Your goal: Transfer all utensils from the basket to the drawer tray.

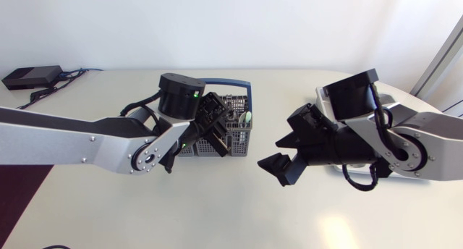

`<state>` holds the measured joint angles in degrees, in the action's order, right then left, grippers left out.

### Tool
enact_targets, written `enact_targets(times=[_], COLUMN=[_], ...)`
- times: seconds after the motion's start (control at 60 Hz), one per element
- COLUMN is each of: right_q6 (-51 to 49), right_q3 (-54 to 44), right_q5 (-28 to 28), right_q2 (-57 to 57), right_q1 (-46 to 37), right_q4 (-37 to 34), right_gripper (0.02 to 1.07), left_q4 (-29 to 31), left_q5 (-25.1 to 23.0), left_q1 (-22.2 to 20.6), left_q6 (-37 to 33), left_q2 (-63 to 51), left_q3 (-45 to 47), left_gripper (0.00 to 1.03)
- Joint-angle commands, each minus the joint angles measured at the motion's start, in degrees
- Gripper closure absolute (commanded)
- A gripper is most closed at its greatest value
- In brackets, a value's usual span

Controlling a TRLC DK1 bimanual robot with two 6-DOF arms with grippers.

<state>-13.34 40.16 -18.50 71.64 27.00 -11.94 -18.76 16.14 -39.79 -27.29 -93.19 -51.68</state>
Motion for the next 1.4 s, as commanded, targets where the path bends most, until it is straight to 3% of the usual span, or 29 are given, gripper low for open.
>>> enact_targets(times=[0.0,0.333,1.1,1.383], right_q6=[-0.02,-0.19,-0.37,-0.1], right_q3=[0.62,1.06,1.5,1.41], right_q5=[0.75,1.54,1.54,1.54], right_q2=[1.14,3.77,4.92,3.86], right_q1=[1.21,2.0,3.49,3.49], right_q4=[1.05,2.28,3.07,3.77], right_gripper=[0.11,0.11,0.11,0.11], left_q4=[-1.1,-2.24,-5.67,-3.12], left_q5=[-0.15,-0.15,-0.41,0.47], left_q1=[0.68,1.65,0.94,-2.57], left_q6=[-1.01,-0.92,-2.33,-5.41], left_q2=[-1.47,-1.73,11.54,21.73], left_q3=[0.44,0.88,3.43,3.78], left_gripper=[0.75,0.96,0.96,0.96])
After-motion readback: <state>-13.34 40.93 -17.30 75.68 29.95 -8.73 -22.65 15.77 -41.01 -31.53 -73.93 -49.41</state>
